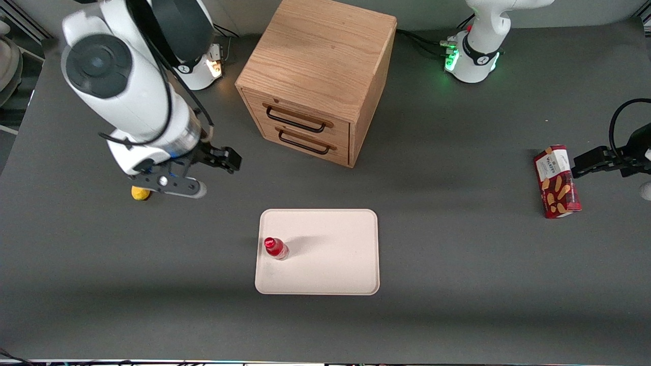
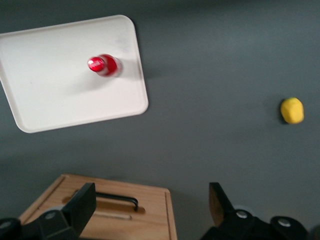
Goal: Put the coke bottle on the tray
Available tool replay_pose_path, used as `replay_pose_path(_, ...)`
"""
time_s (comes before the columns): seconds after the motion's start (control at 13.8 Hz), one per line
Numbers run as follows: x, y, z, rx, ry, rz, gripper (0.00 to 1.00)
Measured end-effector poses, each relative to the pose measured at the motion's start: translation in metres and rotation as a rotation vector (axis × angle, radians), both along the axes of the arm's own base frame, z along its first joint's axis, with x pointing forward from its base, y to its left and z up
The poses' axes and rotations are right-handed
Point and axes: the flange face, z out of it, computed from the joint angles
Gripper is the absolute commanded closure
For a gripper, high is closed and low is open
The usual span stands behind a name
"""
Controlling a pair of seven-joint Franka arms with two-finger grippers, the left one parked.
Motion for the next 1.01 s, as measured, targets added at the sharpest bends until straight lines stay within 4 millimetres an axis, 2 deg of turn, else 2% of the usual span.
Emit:
replay_pose_path(0.14, -0.006, -0.037, 0.018, 0.012, 0.019, 0.022, 0.0)
replay_pose_path(0.43, -0.022, -0.132, 0.049, 0.041, 0.017, 0.095, 0.0)
replay_pose_path(0.58, -0.034, -0.168, 0.059, 0.047, 0.015, 0.138, 0.0)
replay_pose_path(0.8, -0.045, -0.201, 0.058, 0.051, 0.02, 0.179, 0.0)
replay_pose_path(1.01, -0.043, -0.239, 0.047, 0.069, -0.003, 0.199, 0.0)
